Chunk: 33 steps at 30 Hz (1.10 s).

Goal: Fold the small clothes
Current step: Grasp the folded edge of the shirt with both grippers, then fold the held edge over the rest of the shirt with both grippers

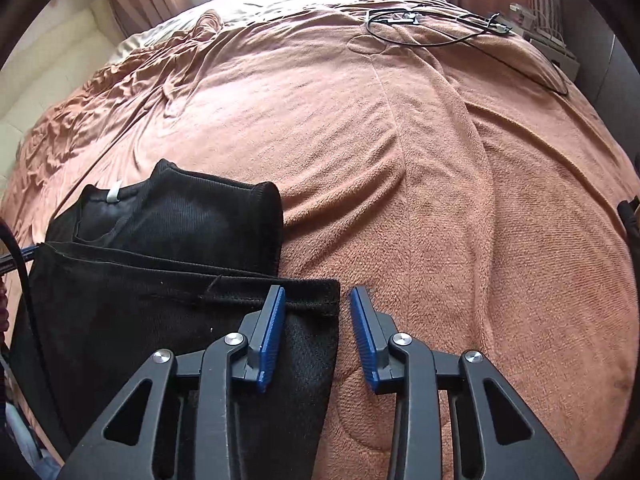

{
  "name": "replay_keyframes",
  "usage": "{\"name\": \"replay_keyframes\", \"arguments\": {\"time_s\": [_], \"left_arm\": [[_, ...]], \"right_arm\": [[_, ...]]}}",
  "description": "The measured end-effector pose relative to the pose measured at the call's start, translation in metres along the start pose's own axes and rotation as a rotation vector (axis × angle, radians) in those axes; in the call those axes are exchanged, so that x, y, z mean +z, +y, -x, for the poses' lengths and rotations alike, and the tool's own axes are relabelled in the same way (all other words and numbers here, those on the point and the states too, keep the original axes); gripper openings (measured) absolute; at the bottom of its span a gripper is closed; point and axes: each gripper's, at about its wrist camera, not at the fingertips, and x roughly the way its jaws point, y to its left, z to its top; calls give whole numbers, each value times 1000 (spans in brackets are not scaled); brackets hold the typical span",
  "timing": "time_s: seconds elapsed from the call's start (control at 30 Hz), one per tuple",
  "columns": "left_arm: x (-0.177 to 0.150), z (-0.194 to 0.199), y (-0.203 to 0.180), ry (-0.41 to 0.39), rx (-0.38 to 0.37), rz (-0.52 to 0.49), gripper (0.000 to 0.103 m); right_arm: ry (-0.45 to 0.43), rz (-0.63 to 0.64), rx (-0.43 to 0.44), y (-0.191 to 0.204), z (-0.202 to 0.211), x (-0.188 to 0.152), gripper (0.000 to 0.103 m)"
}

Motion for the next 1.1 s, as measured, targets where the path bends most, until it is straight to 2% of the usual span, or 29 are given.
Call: {"name": "replay_keyframes", "arguments": {"time_s": [0.1, 0.13, 0.17, 0.23, 0.27, 0.33, 0.57, 0.8, 0.97, 1.1], "left_arm": [[-1, 0, 4, -6, -23, 29, 42], [-1, -2, 5, -6, -28, 31, 40], [0, -4, 5, -6, -28, 26, 34], [3, -4, 4, -13, -26, 26, 21], [4, -2, 3, -16, -24, 26, 9], [5, 5, -1, -37, -5, 15, 8], [7, 39, -3, -104, 3, -5, 6], [25, 76, -12, -181, 21, -34, 6], [43, 85, -10, -209, 25, -8, 6], [57, 79, -11, -198, 43, -18, 6]], "right_arm": [[7, -14, 40, -5, 1, -3, 32], [6, -17, 49, -6, 0, -3, 29], [5, -19, 53, -7, -1, -4, 26], [2, -36, 57, -10, -1, -4, 11], [1, -43, 53, -11, 0, -4, 7], [-9, -41, 61, -10, 5, -3, 2], [-93, -8, 47, 1, 41, -7, 1], [-160, -13, 32, 5, 69, 0, 1], [-189, -37, 26, 8, 76, 13, 1], [-180, -40, 16, 10, 68, 22, 1]]}}
